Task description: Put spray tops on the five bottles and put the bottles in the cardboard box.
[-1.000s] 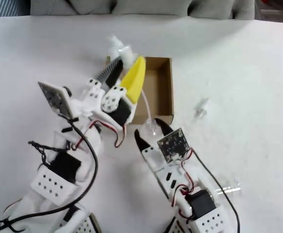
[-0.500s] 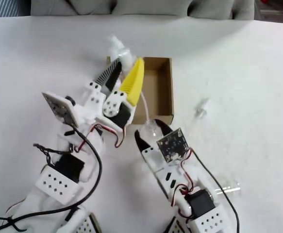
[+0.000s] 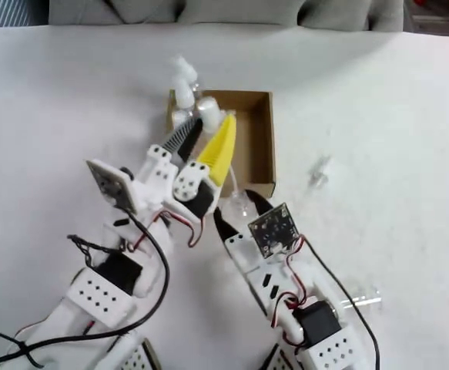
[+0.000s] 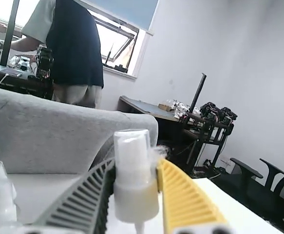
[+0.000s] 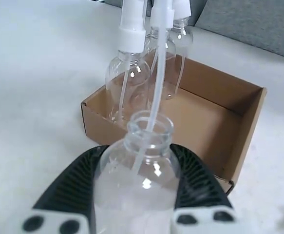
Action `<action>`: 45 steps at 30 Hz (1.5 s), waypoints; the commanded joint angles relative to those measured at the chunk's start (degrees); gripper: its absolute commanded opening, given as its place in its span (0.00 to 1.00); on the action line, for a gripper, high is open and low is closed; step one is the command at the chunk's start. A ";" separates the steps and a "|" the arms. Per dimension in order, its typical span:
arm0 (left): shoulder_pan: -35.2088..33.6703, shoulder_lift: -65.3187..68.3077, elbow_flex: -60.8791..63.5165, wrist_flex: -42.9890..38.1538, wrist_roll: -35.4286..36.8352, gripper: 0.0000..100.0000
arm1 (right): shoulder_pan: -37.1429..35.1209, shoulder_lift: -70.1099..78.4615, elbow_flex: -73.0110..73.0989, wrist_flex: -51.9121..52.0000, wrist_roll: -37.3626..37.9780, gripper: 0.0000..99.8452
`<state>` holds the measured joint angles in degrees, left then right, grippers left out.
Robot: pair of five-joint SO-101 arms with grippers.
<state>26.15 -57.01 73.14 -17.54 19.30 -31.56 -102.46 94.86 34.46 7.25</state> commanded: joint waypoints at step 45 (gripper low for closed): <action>3.91 -12.35 13.36 6.95 -0.62 0.17 | 0.04 -0.57 0.18 -0.31 0.00 0.02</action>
<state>29.85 -61.85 87.21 -17.36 19.30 -31.74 -102.46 95.30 34.46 7.25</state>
